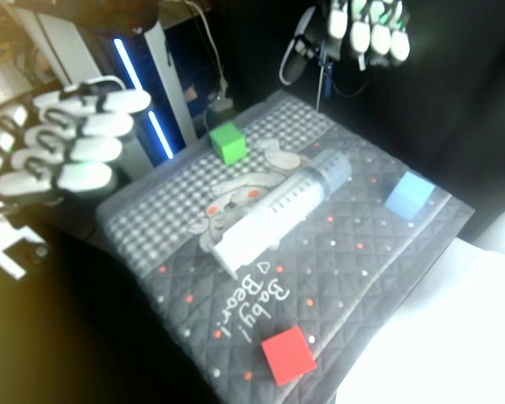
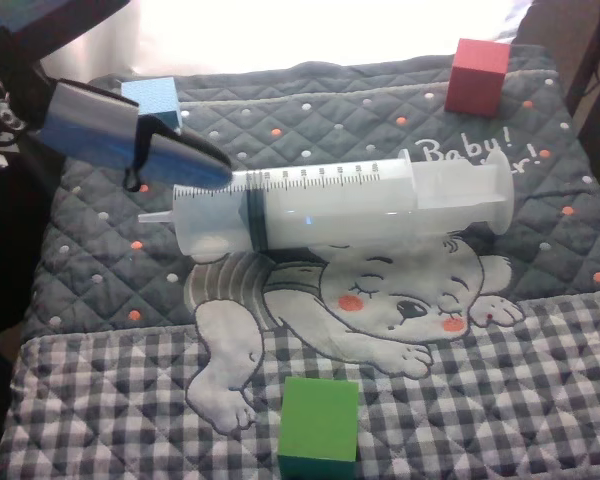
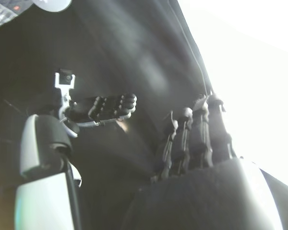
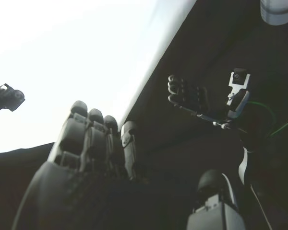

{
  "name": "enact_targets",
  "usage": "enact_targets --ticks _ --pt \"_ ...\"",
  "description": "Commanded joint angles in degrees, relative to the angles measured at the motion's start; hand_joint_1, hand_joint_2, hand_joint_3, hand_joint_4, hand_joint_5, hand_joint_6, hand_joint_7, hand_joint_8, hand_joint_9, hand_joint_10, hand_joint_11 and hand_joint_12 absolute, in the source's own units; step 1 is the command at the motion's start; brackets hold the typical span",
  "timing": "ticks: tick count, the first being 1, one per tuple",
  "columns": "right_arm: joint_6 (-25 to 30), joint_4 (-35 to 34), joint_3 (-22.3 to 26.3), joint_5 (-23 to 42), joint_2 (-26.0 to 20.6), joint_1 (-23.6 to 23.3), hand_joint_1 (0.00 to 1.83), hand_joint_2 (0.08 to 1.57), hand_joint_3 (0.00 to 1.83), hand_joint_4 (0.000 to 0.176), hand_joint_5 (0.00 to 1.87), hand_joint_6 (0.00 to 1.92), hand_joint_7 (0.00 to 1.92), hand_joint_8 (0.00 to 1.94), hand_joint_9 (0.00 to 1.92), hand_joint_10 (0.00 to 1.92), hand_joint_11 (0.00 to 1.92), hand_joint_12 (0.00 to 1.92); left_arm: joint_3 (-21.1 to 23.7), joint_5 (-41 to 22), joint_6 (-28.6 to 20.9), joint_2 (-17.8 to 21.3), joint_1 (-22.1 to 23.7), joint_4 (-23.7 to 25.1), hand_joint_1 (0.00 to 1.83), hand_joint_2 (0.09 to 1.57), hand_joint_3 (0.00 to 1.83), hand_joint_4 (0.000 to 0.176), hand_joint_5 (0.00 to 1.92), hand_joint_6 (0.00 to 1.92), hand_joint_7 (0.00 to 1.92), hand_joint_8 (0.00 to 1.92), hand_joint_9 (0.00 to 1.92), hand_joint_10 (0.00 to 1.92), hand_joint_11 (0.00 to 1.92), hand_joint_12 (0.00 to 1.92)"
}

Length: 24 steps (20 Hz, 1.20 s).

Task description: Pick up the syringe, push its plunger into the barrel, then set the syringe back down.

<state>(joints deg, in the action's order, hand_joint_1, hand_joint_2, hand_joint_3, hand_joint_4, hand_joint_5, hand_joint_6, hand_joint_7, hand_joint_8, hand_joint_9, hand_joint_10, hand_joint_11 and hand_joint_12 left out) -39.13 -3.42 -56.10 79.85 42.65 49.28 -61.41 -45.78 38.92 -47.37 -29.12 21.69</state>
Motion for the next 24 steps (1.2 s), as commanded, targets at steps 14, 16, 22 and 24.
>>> enact_targets --ticks 14,16,22,24 --pt "0.38 -1.79 -1.02 6.22 2.07 -0.78 0.69 0.55 0.01 0.075 0.03 0.0 0.11 0.01 0.12 0.01 0.08 0.03 -4.13 10.44 -10.86 -7.3 5.6 15.69 0.59 0.77 0.0 0.037 0.0 0.0 0.0 0.0 0.01 0.0 0.07 0.03" --pt "0.38 -1.83 -1.11 6.22 2.27 -0.78 0.71 0.53 0.0 0.073 0.03 0.0 0.07 0.0 0.08 0.0 0.07 0.03 -4.63 12.26 -10.86 -8.7 5.78 17.25 0.54 0.75 0.0 0.027 0.0 0.0 0.0 0.0 0.01 0.0 0.08 0.04" --pt "0.39 -1.97 -1.14 6.23 2.49 -0.79 0.7 0.54 0.0 0.068 0.06 0.0 0.11 0.01 0.11 0.01 0.09 0.04 -7.32 17.68 -10.86 -12.96 5.81 20.23 0.46 0.69 0.0 0.0 0.0 0.0 0.01 0.0 0.03 0.0 0.01 0.03" --pt "0.39 -2.0 -1.13 6.23 2.65 -0.79 0.71 0.52 0.0 0.074 0.04 0.0 0.11 0.0 0.1 0.0 0.07 0.03 -8.26 19.12 -10.92 -14.25 5.48 20.36 0.55 0.69 0.0 0.0 0.0 0.0 0.0 0.0 0.0 0.0 0.0 0.0"
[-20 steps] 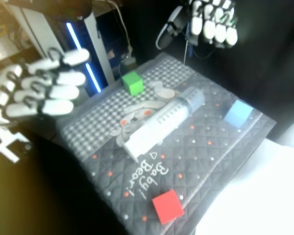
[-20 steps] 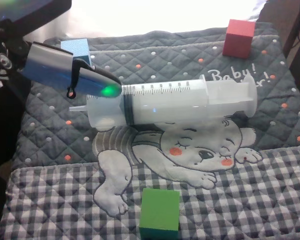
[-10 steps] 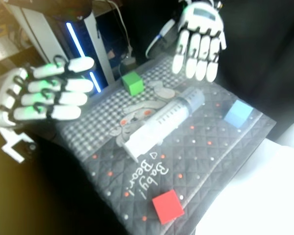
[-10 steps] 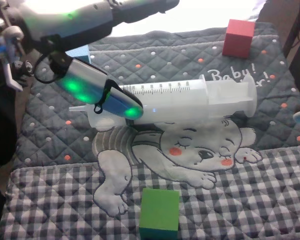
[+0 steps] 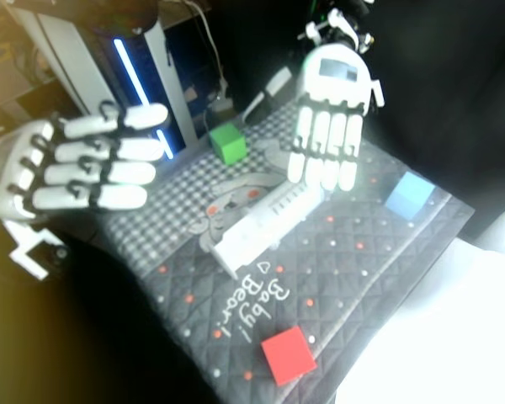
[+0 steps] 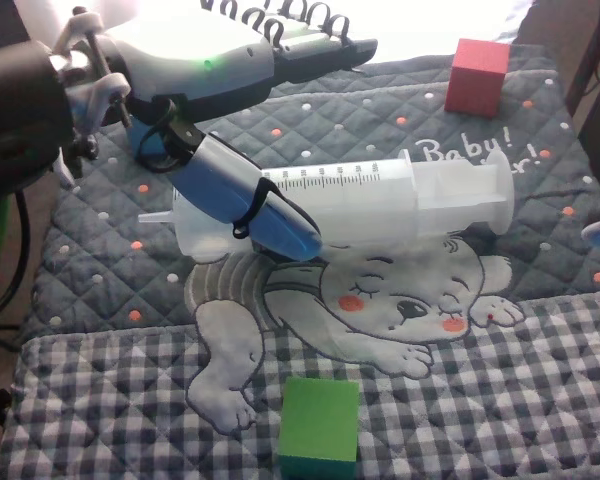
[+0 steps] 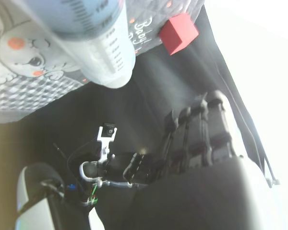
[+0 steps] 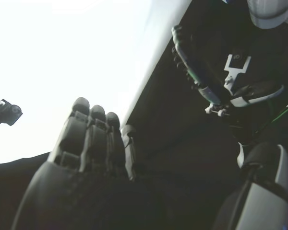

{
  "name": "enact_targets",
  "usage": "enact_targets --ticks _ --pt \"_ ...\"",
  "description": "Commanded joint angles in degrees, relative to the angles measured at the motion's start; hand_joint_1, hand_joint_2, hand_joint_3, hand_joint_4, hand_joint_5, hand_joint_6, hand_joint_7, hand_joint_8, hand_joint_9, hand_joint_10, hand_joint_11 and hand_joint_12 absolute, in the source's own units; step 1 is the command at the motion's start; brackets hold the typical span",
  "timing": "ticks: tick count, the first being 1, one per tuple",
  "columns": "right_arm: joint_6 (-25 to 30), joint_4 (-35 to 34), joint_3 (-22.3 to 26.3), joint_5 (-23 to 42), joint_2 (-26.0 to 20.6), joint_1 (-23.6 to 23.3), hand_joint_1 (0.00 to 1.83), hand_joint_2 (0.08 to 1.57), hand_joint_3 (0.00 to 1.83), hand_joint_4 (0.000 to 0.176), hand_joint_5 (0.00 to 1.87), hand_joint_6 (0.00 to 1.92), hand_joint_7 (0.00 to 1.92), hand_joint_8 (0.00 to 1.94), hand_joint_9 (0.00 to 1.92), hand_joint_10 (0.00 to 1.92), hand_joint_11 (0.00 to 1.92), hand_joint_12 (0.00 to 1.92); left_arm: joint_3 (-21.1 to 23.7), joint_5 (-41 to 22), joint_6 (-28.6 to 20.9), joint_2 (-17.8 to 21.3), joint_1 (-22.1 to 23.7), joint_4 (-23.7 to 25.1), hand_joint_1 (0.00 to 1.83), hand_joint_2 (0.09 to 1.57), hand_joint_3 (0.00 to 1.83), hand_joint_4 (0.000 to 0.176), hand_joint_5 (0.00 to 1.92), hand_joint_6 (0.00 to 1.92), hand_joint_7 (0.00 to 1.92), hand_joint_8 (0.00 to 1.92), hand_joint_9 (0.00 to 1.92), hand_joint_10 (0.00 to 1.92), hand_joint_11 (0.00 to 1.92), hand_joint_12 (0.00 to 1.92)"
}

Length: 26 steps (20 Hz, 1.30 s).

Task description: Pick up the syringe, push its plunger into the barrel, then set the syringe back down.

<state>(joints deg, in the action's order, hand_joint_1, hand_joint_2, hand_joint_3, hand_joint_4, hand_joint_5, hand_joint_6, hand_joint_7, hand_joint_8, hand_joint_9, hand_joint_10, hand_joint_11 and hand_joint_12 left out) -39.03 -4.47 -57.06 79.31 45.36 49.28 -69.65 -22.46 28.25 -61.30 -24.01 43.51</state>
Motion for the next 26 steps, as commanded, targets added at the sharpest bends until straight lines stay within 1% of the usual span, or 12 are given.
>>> enact_targets --ticks 1,3,7,8,10,12,13,16,18,20,24,26 --pt "0.28 -0.94 -0.17 6.77 -0.04 -0.78 0.68 0.53 0.0 0.064 0.04 0.0 0.11 0.0 0.1 0.0 0.07 0.03 -0.32 -3.81 -0.26 -0.86 0.16 -1.45 0.57 0.7 0.0 0.0 0.0 0.0 0.0 0.0 0.0 0.0 0.0 0.0" --pt "0.28 -0.93 -0.26 6.77 -0.05 -0.79 0.65 0.59 0.01 0.048 0.06 0.01 0.11 0.01 0.09 0.01 0.08 0.04 -1.03 -2.99 -0.26 -2.12 -0.17 -1.27 0.59 0.71 0.01 0.0 0.0 0.0 0.0 0.0 0.0 0.0 0.0 0.0" --pt "0.28 -0.92 -0.52 6.77 0.58 -0.8 0.69 0.55 0.0 0.065 0.05 0.0 0.12 0.0 0.09 0.0 0.05 0.03 -2.57 -0.91 -0.28 -4.23 -0.53 -0.52 0.6 0.7 0.0 0.0 0.0 0.0 0.01 0.0 0.06 0.02 0.12 0.05" --pt "0.28 -0.92 -0.58 6.77 0.66 -0.8 0.68 0.55 0.0 0.053 0.03 0.0 0.09 0.0 0.07 0.0 0.04 0.02 -2.71 -0.68 -0.28 -4.45 -0.61 -0.49 0.6 0.7 0.0 0.0 0.0 0.0 0.02 0.01 0.08 0.03 0.14 0.07" --pt "0.28 -0.76 -0.71 6.76 0.64 -0.8 0.69 0.54 0.0 0.064 0.04 0.0 0.12 0.01 0.09 0.01 0.06 0.03 -3.23 0.12 -0.28 -5.37 -0.73 -0.36 0.63 0.72 0.01 0.0 0.0 0.0 0.02 0.01 0.08 0.02 0.15 0.08" --pt "0.28 -0.61 -0.74 6.76 0.62 -0.8 0.68 0.53 0.0 0.075 0.04 0.0 0.14 0.02 0.11 0.01 0.08 0.04 -4.24 0.87 -0.28 -6.8 -0.83 -0.36 0.62 0.73 0.0 0.0 0.0 0.0 0.03 0.0 0.12 0.0 0.02 0.47" --pt "0.28 -0.58 -0.75 6.76 0.62 -0.81 0.68 0.52 0.0 0.067 0.06 0.0 0.18 0.01 0.13 0.01 0.09 0.05 -4.72 1.11 -0.28 -7.42 -0.9 -0.36 0.58 0.74 0.0 0.0 0.0 0.0 0.04 0.0 0.13 0.0 0.0 0.56" --pt "0.28 -0.56 -0.75 6.76 0.64 -0.82 0.73 0.52 0.0 0.043 0.04 0.0 0.16 0.0 0.13 0.0 0.04 0.03 -5.67 2.15 -0.3 -8.83 -1.18 -0.37 0.6 0.76 0.0 0.0 0.0 0.0 0.03 0.01 0.11 0.01 0.0 0.46" --pt "0.28 -0.53 -0.76 6.76 0.65 -0.83 0.74 0.5 0.0 0.056 0.03 0.0 0.11 0.0 0.07 0.0 0.03 0.03 -6.08 2.69 -0.3 -9.43 -1.62 -0.37 0.56 0.77 0.0 0.0 0.0 0.0 0.05 0.01 0.13 0.01 0.0 0.48" --pt "0.28 -0.49 -0.78 6.76 0.65 -0.85 0.76 0.51 0.0 0.047 0.05 0.01 0.13 0.01 0.12 0.02 0.06 0.05 -6.6 3.38 -0.3 -10.26 -1.98 -0.35 0.53 0.77 0.0 0.0 0.0 0.0 0.05 0.0 0.12 0.0 0.0 0.45" --pt "0.28 -0.49 -0.77 6.77 0.73 -0.86 0.75 0.52 0.0 0.063 0.01 0.0 0.08 0.0 0.08 0.0 0.03 0.03 -7.98 4.7 -0.31 -12.09 -2.71 -0.27 0.5 0.75 0.0 0.0 0.03 0.0 0.12 0.0 0.17 0.0 0.0 0.48" --pt "0.28 -0.49 -0.78 6.77 0.89 -0.97 0.74 0.55 0.01 0.056 0.03 0.01 0.07 0.0 0.08 0.0 0.04 0.04 -8.34 5.31 -0.31 -12.77 -3.07 0.22 0.53 0.75 0.0 0.0 0.06 0.01 0.14 0.01 0.18 0.01 0.0 0.47"
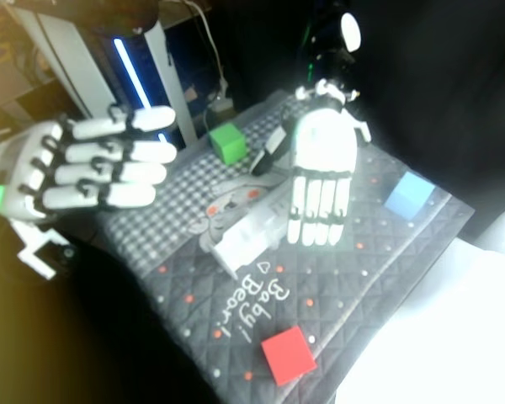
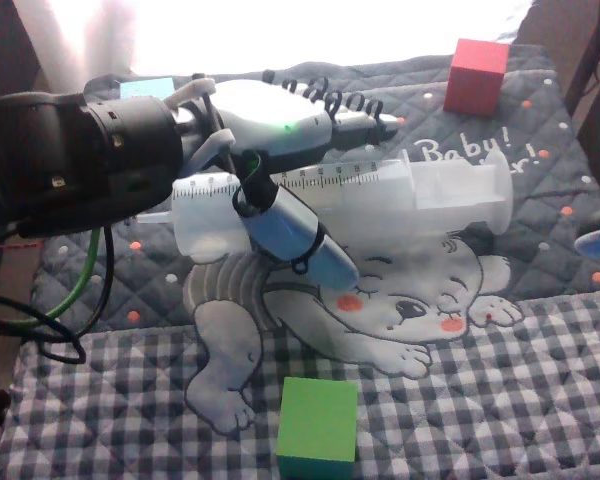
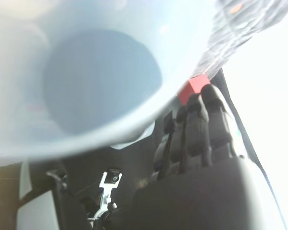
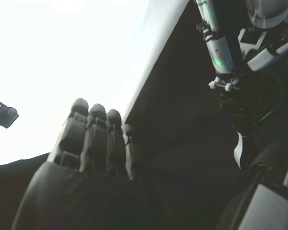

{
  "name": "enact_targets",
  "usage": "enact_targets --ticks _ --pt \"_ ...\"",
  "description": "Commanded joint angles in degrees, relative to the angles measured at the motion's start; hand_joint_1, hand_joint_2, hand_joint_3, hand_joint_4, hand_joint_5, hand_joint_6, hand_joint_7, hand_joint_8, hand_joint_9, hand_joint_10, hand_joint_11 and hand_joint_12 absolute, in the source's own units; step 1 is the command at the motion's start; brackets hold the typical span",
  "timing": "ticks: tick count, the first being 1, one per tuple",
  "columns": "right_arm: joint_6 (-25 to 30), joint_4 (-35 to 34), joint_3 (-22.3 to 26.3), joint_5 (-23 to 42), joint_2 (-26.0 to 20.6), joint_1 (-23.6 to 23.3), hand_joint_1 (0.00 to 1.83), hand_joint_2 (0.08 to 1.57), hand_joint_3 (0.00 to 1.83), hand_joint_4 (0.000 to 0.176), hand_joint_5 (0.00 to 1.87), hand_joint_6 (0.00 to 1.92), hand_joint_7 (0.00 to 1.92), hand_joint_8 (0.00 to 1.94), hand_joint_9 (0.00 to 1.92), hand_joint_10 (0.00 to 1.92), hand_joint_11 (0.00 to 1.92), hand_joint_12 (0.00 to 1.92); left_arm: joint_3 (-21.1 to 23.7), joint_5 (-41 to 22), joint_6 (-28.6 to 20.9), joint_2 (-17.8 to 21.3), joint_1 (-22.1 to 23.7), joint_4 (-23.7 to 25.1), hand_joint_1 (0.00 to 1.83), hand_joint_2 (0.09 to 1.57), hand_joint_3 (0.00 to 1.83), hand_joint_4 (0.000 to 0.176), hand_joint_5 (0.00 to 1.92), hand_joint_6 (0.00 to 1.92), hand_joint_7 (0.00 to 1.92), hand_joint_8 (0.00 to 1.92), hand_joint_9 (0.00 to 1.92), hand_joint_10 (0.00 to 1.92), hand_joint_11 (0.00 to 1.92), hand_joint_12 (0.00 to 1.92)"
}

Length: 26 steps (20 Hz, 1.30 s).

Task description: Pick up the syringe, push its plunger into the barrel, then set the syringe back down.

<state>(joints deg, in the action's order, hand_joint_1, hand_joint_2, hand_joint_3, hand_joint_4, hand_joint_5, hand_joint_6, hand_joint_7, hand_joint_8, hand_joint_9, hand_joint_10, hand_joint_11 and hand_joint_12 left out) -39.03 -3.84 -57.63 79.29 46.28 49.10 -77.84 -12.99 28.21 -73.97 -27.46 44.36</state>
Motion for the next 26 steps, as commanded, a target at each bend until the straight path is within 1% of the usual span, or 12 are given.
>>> enact_targets --ticks 1,4,5,7,15,19,21,22,23,24,25,26 --pt "0.28 -1.12 -0.22 6.8 0.03 -0.85 0.73 0.56 0.02 0.055 0.04 0.01 0.08 0.01 0.09 0.0 0.05 0.05 -0.29 -3.83 -0.26 -0.36 0.25 -0.44 0.47 0.75 0.0 0.0 0.04 0.0 0.13 0.0 0.18 0.0 0.0 0.41" --pt "0.29 -1.11 -0.2 6.8 0.09 -0.97 0.71 0.56 0.02 0.072 0.03 0.0 0.06 0.0 0.06 0.0 0.04 0.04 -0.87 -2.99 -0.27 -1.16 -0.11 -0.03 0.48 0.74 0.0 0.0 0.03 0.0 0.12 0.0 0.17 0.01 0.0 0.35" --pt "0.29 -1.11 -0.2 6.8 0.09 -0.97 0.73 0.57 0.02 0.049 0.03 0.0 0.07 0.01 0.07 0.0 0.04 0.04 -0.93 -2.95 -0.27 -1.22 -0.21 -0.04 0.53 0.73 0.0 0.0 0.05 0.01 0.14 0.0 0.18 0.01 0.0 0.38" --pt "0.29 -1.09 -0.2 6.8 0.08 -1.02 0.74 0.57 0.01 0.069 0.03 0.0 0.06 0.0 0.07 0.0 0.03 0.04 -1.04 -2.65 -0.27 -1.32 -0.27 -0.03 0.49 0.74 0.0 0.0 0.03 0.0 0.12 0.0 0.17 0.0 0.0 0.38" --pt "0.51 -1.07 -0.12 6.81 0.11 -1.16 0.77 0.52 0.0 0.037 0.08 0.0 0.14 0.0 0.12 0.0 0.03 0.06 -3.21 -0.77 -0.29 -2.32 -0.74 -0.97 0.67 0.78 0.0 0.0 0.18 0.0 0.27 0.0 0.31 0.0 0.01 0.72" --pt "0.55 -1.07 -0.05 6.81 0.11 -1.18 0.73 0.55 0.01 0.021 0.07 0.0 0.11 0.0 0.07 0.0 0.02 0.06 -3.83 -0.76 -0.29 -2.4 -0.93 -2.28 0.87 0.96 0.0 0.0 0.55 0.03 0.69 0.03 0.78 0.05 0.42 1.04" --pt "0.55 -1.07 -0.04 6.81 0.12 -1.18 0.71 0.58 0.02 0.013 0.09 0.01 0.13 0.01 0.09 0.01 0.04 0.07 -4.14 -0.76 -0.29 -2.38 -0.93 -2.78 0.98 1.06 0.01 0.0 0.84 0.07 0.95 0.07 0.95 0.24 0.55 1.2" --pt "0.55 -1.07 -0.04 6.81 0.12 -1.19 0.74 0.55 0.01 0.022 0.08 0.0 0.13 0.01 0.09 0.01 0.03 0.07 -4.24 -0.87 -0.29 -2.38 -0.89 -3.06 1.08 1.11 0.01 0.0 0.92 0.83 1.06 0.12 0.99 0.45 0.64 1.28" --pt "0.55 -1.07 -0.04 6.81 0.12 -1.19 0.74 0.53 0.0 0.007 0.07 0.0 0.13 0.0 0.08 0.0 0.02 0.07 -4.3 -0.96 -0.29 -2.38 -0.8 -3.2 1.1 1.12 0.0 0.0 0.95 1.0 1.11 0.21 0.95 0.76 0.69 1.35" --pt "0.55 -1.07 -0.04 6.81 0.12 -1.19 0.73 0.53 0.0 0.011 0.07 0.0 0.12 0.0 0.08 0.0 0.02 0.08 -4.34 -1.03 -0.29 -2.37 -0.67 -3.2 1.1 1.12 0.0 0.0 0.97 1.02 1.06 0.44 0.91 0.98 0.73 1.39" --pt "0.55 -1.06 -0.04 6.81 0.12 -1.18 0.73 0.52 0.0 0.017 0.07 0.0 0.12 0.0 0.09 0.0 0.03 0.08 -4.5 -1.26 -0.29 -2.34 -0.48 -3.46 1.08 1.11 0.0 0.005 0.97 1.05 0.95 0.93 0.89 1.28 0.76 1.52" --pt "0.55 -1.06 -0.04 6.81 0.12 -1.18 0.71 0.53 0.0 0.011 0.08 0.0 0.13 0.01 0.1 0.01 0.04 0.09 -4.77 -1.65 -0.29 -2.3 -0.37 -4.13 1.08 1.08 0.0 0.0 0.93 1.39 0.88 1.38 0.88 1.58 0.79 1.71"
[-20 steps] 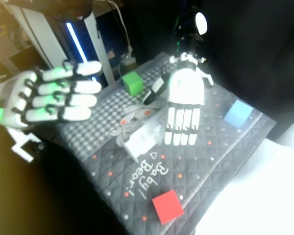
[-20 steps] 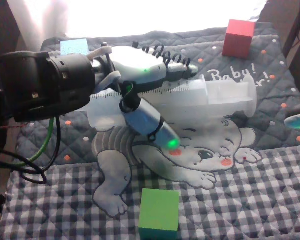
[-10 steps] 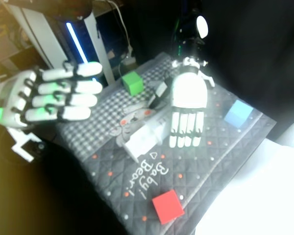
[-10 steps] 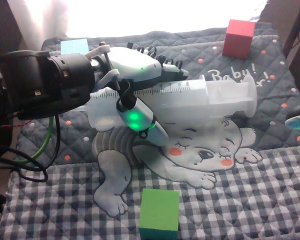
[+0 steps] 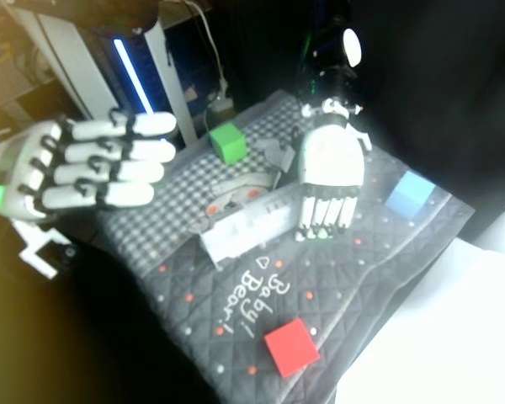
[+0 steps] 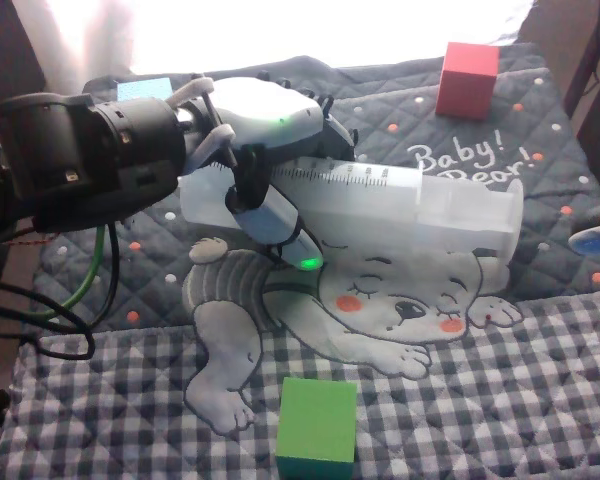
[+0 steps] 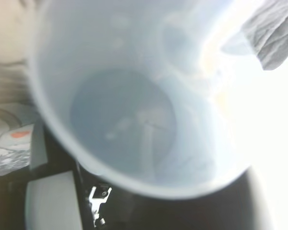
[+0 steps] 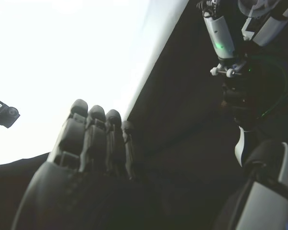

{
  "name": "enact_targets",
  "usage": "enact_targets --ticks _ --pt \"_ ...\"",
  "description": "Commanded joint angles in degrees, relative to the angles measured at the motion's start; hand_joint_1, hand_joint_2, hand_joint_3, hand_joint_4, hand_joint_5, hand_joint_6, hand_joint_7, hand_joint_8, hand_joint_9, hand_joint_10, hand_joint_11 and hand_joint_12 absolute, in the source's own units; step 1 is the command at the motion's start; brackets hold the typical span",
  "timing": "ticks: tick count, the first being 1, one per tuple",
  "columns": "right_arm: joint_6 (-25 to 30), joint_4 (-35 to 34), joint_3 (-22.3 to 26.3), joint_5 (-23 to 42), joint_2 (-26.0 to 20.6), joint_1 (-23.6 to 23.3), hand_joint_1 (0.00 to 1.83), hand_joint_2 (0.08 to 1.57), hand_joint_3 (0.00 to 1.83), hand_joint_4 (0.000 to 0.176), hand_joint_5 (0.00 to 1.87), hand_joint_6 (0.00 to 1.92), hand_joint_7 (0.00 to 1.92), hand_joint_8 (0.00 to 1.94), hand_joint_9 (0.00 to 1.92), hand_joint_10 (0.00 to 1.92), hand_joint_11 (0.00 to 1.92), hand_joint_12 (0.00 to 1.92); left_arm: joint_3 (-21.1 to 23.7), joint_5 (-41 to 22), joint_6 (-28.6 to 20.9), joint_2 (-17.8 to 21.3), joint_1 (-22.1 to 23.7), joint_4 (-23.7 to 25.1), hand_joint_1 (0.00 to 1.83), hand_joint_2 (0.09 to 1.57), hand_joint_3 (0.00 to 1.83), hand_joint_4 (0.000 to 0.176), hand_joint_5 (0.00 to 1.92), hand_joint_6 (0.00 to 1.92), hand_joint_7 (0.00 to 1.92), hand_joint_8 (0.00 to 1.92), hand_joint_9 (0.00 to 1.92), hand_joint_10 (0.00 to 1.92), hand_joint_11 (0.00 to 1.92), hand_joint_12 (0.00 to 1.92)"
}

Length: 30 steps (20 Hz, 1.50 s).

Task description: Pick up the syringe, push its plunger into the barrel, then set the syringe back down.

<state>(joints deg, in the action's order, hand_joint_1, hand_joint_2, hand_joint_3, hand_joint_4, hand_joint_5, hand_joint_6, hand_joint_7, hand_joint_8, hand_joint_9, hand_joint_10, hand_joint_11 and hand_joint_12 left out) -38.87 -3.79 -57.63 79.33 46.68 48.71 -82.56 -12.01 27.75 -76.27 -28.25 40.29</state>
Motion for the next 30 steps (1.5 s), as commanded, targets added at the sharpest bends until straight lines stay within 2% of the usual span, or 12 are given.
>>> enact_targets --ticks 1,3,4,5,8,16,17,19,20,23,24,30 --pt "0.4 -1.1 -0.04 6.77 -0.27 -0.78 0.71 0.53 0.0 0.009 0.07 0.0 0.14 0.01 0.1 0.01 0.04 0.09 -0.46 -3.09 0.17 0.05 0.59 -1.03 1.07 1.09 0.0 0.0 0.9 1.59 0.85 1.6 0.88 1.73 0.8 1.82" --pt "0.4 -1.1 -0.04 6.77 -0.27 -0.77 0.7 0.56 0.01 0.014 0.08 0.0 0.14 0.01 0.1 0.01 0.03 0.09 -0.9 -3.83 0.17 0.3 0.98 -2.2 1.23 1.1 0.0 0.0 0.85 1.91 0.91 1.91 1.01 1.91 1.08 1.92" --pt "0.4 -1.1 -0.04 6.77 -0.27 -0.77 0.69 0.59 0.02 0.009 0.08 0.0 0.13 0.0 0.11 0.01 0.04 0.09 -1.06 -4.42 0.16 0.56 1.18 -2.99 1.28 1.11 0.0 0.055 0.79 1.92 0.89 1.92 1.03 1.92 1.13 1.92" --pt "0.4 -1.1 -0.04 6.77 -0.27 -0.77 0.72 0.58 0.02 0.019 0.07 0.0 0.12 0.0 0.1 0.0 0.02 0.09 -1.14 -5.22 0.16 0.99 1.43 -3.96 1.35 1.13 0.0 0.152 0.75 1.92 0.91 1.92 1.15 1.92 1.27 1.92" --pt "0.4 -1.12 -0.04 6.77 -0.12 -0.76 0.72 0.59 0.02 0.026 0.07 0.0 0.12 0.0 0.09 0.0 0.02 0.1 -1.14 -7.32 0.13 2.05 1.56 -6.48 1.57 1.14 0.0 0.176 0.84 1.92 1.13 1.92 1.37 1.92 1.44 1.92" --pt "3.92 -2.1 -0.94 6.76 1.8 0.41 0.61 0.64 0.01 0.031 0.12 0.0 0.17 0.0 0.16 0.0 0.07 0.19 0.47 -13.05 -0.35 6.75 1.49 -11.44 1.46 1.19 0.02 0.158 1.28 1.92 1.44 1.92 1.51 1.92 1.51 1.92" --pt "4.71 -2.29 -1.33 6.76 2.3 0.65 0.55 0.68 0.02 0.011 0.13 0.0 0.18 0.0 0.18 0.01 0.1 0.21 0.67 -13.97 -0.36 7.32 1.47 -12.3 1.45 1.2 0.03 0.155 1.27 1.92 1.43 1.92 1.5 1.92 1.51 1.92" --pt "6.13 -2.83 -1.97 6.76 3.42 1.02 0.46 0.78 0.02 0.001 0.11 0.0 0.15 0.0 0.16 0.0 0.08 0.21 1.15 -15.66 -0.39 8.34 1.52 -13.6 1.45 1.2 0.02 0.067 1.26 1.92 1.39 1.92 1.47 1.92 1.47 1.92" --pt "6.59 -3.03 -2.16 6.76 3.91 1.14 0.4 0.81 0.02 0.013 0.11 0.0 0.15 0.0 0.17 0.0 0.09 0.21 1.47 -16.52 -0.4 8.84 1.47 -14.25 1.44 1.2 0.02 0.0 1.29 1.92 1.4 1.92 1.49 1.92 1.5 1.92" --pt "7.93 -3.78 -2.64 6.77 5.07 1.89 0.33 0.84 0.01 0.007 0.14 0.0 0.18 0.0 0.2 0.0 0.09 0.22 2.13 -18.21 -0.49 9.92 0.94 -16.12 1.5 1.17 0.0 0.0 1.25 1.92 1.42 1.92 1.55 1.92 1.59 1.92" --pt "8.24 -4.12 -2.88 6.77 5.77 2.2 0.25 0.83 0.0 0.033 0.17 0.01 0.18 0.0 0.15 0.0 0.05 0.2 2.44 -18.39 -0.53 10.4 1.02 -16.19 1.45 1.2 0.02 0.0 1.19 1.92 1.43 1.92 1.56 1.92 1.61 1.92" --pt "9.78 -5.39 -3.67 6.77 8.1 3.73 0.1 0.8 0.0 0.0 0.11 0.0 0.08 0.0 0.04 0.0 0.0 0.13 3.56 -20.03 -0.9 11.84 2.07 -16.22 1.54 1.16 0.0 0.0 1.19 1.92 1.43 1.92 1.57 1.92 1.6 1.92"
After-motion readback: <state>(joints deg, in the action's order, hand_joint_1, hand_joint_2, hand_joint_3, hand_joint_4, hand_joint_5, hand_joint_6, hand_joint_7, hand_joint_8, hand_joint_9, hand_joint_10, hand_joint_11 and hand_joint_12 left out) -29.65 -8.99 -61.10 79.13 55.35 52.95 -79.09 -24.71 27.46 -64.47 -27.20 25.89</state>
